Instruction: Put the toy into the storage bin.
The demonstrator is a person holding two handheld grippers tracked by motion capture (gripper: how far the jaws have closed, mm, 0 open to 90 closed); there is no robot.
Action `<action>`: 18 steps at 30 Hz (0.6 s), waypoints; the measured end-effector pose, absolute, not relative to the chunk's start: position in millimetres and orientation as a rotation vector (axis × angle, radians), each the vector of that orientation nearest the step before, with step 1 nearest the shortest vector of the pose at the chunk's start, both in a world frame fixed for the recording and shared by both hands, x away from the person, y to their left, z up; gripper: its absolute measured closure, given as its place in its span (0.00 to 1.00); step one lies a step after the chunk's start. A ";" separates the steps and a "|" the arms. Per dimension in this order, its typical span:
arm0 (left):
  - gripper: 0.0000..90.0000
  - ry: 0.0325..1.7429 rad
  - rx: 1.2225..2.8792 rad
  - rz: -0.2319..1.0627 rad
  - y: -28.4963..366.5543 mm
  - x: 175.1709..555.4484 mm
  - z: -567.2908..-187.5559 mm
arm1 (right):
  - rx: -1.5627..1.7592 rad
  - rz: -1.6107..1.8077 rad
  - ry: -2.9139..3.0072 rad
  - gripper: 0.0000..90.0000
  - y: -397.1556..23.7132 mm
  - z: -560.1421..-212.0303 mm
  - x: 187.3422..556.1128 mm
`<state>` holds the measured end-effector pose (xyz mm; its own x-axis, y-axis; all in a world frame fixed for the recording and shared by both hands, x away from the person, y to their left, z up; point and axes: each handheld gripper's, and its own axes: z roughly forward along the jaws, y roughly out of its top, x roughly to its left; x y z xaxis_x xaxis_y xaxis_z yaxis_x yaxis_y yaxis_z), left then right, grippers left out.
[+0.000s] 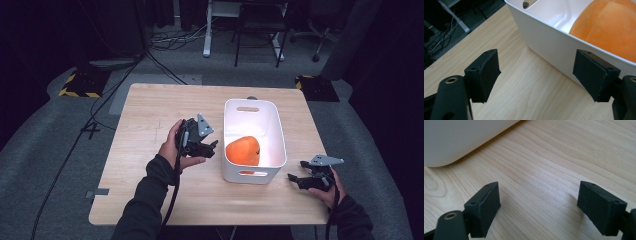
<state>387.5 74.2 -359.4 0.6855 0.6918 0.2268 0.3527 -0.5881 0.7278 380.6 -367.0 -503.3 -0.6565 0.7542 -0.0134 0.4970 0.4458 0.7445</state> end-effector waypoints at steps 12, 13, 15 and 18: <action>0.24 0.823 2.244 0.665 87.8 381.8 -371.7 | 1.065 1.044 2.359 0.20 -367.1 -503.3 380.7; 0.24 0.831 2.245 0.672 88.9 381.0 -372.1 | 1.063 1.045 2.359 0.20 -367.1 -503.3 380.7; 0.24 0.837 2.244 0.670 91.7 380.3 -374.1 | 1.064 1.045 2.359 0.20 -367.1 -503.3 380.7; 0.24 0.842 2.258 0.674 95.6 378.5 -376.8 | 1.065 1.045 2.359 0.20 -367.0 -503.3 380.7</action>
<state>378.5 95.6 -376.8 0.6654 0.7078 0.2370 0.3864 -0.5983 0.7019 380.7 -367.0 -503.3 -0.6568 0.7540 -0.0135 0.4968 0.4460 0.7445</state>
